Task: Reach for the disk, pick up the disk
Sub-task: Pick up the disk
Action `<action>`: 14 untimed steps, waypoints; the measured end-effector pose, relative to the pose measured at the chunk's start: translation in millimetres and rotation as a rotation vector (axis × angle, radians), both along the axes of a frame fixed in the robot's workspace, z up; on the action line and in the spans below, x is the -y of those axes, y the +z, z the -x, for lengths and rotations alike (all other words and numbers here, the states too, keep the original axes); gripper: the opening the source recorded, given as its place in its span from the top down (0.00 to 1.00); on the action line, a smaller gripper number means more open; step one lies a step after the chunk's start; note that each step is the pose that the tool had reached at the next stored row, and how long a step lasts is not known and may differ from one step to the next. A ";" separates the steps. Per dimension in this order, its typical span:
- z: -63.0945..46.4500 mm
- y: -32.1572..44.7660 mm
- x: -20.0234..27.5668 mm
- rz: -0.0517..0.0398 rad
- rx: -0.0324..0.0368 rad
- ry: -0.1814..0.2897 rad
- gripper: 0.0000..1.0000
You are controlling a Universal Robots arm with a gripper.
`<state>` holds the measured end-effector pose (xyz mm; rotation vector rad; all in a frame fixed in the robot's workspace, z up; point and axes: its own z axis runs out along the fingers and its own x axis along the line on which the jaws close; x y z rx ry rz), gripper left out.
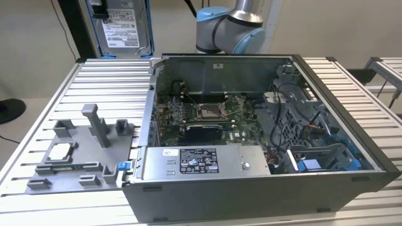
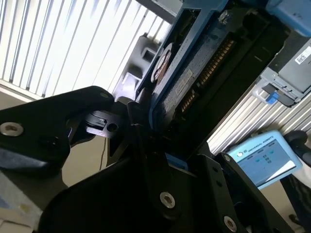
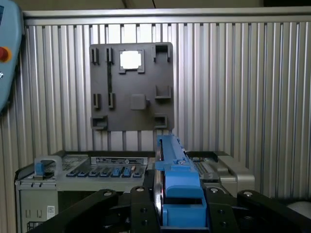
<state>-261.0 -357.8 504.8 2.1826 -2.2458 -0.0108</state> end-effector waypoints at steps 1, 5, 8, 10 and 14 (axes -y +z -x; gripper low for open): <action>-3.6 0.0 0.0 0.0000 -0.0001 0.000 1.00; -19.0 0.0 0.0 0.0000 -0.0013 0.000 1.00; -30.5 0.0 0.0 0.0000 -0.0022 0.000 1.00; -38.1 0.0 0.0 0.0000 -0.0028 0.000 1.00; -52.9 0.0 0.0 0.0000 -0.0039 0.000 1.00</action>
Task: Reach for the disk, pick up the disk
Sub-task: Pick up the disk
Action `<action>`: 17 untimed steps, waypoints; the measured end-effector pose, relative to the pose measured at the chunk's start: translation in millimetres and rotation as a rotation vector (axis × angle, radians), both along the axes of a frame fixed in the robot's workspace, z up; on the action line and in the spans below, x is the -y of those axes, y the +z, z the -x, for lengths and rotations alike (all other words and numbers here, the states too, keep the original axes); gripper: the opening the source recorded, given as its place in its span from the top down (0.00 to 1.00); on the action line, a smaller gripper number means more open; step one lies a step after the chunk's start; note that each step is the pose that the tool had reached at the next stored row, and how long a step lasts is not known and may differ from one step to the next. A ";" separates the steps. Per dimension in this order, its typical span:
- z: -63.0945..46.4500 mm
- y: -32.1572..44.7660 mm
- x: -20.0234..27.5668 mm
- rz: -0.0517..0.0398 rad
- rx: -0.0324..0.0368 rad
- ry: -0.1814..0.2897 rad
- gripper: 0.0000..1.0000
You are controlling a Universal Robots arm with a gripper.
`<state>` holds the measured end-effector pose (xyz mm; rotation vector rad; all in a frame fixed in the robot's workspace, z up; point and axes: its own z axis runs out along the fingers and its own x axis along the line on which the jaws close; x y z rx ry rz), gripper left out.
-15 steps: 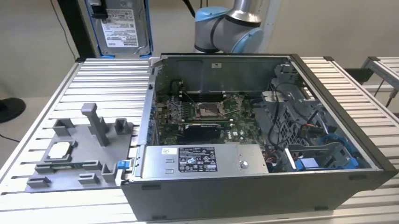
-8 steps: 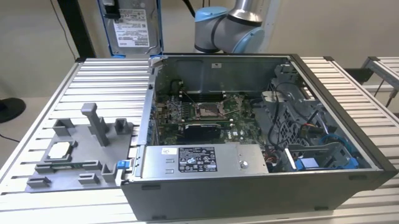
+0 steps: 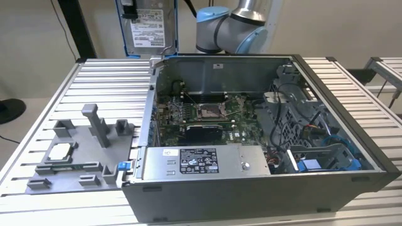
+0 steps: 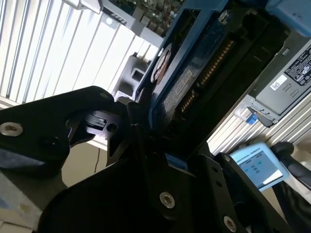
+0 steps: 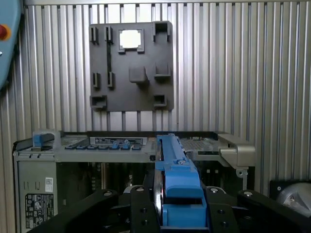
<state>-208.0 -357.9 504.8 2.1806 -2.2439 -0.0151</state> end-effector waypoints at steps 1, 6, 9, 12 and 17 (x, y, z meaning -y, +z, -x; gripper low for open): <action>-3.6 0.0 0.0 0.0000 -0.0003 0.000 1.00; -20.6 0.0 0.0 0.0000 -0.0013 0.000 1.00; -30.4 0.0 0.0 0.0000 -0.0017 0.000 1.00; -40.1 0.0 0.0 0.0000 -0.0021 0.000 1.00; -56.3 0.0 0.0 0.0000 -0.0028 0.000 1.00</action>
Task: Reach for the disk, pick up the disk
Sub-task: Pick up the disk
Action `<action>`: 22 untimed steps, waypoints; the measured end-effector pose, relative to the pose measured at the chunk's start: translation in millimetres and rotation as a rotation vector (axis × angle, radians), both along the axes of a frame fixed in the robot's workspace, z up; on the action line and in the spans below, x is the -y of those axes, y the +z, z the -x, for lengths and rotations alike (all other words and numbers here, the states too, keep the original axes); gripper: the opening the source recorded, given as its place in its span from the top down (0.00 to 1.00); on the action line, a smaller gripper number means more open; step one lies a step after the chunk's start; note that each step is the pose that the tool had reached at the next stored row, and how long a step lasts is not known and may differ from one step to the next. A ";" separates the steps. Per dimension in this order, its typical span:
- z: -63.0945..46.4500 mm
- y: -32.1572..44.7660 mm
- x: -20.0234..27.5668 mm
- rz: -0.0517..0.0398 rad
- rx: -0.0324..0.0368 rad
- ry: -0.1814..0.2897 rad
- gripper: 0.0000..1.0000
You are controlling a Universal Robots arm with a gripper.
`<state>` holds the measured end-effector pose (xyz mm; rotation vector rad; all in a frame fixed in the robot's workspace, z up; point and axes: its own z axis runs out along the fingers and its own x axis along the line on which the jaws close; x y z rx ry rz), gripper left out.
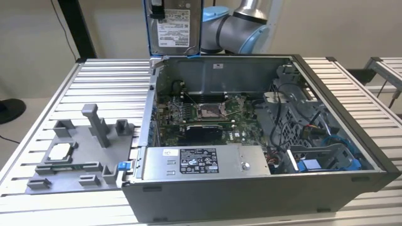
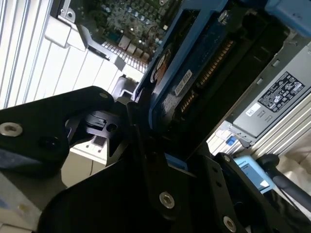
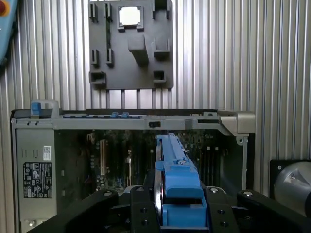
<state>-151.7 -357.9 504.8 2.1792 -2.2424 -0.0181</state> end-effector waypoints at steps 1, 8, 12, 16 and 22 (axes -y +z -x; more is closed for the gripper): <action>-3.4 0.0 0.0 0.0000 -0.0002 0.000 1.00; -25.9 0.0 0.0 0.0000 -0.0011 0.000 1.00; -38.8 0.0 0.0 0.0001 -0.0017 0.000 1.00; -52.1 0.0 0.0 0.0000 -0.0022 0.000 1.00; -71.7 0.0 0.0 0.0000 -0.0030 0.000 1.00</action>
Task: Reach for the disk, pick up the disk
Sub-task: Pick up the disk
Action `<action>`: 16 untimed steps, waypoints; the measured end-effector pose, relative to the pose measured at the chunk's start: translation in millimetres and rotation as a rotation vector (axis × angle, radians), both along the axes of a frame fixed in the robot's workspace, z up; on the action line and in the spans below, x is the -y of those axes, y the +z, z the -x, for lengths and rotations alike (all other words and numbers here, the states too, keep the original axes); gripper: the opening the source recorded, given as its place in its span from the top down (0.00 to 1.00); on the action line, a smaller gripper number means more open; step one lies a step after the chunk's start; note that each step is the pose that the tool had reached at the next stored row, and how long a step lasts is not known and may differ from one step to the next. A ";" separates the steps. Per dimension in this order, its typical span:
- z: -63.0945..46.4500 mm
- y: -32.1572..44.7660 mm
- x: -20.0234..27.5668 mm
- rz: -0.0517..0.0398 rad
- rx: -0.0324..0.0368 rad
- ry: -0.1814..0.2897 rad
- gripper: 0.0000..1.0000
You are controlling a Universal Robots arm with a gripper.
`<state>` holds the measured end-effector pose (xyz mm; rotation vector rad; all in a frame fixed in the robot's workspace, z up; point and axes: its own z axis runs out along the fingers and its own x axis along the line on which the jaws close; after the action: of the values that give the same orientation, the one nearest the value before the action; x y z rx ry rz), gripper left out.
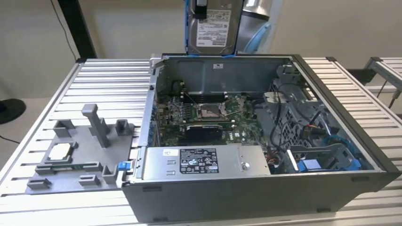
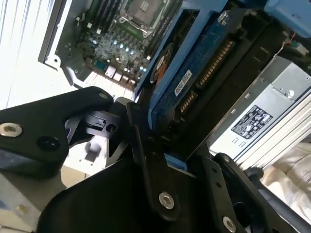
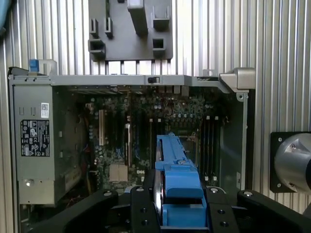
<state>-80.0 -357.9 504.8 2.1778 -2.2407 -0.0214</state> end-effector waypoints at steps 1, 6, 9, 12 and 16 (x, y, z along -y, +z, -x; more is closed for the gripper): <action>-3.4 0.0 0.0 0.0000 -0.0001 0.000 1.00; -19.2 0.0 0.0 0.0000 -0.0008 0.000 1.00; -28.8 0.0 0.0 0.0000 -0.0011 0.000 1.00; -38.2 0.0 0.0 0.0001 -0.0014 0.000 1.00; -50.4 0.0 0.0 0.0001 -0.0018 0.000 1.00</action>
<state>-29.6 -357.9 504.8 2.1768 -2.2398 -0.0233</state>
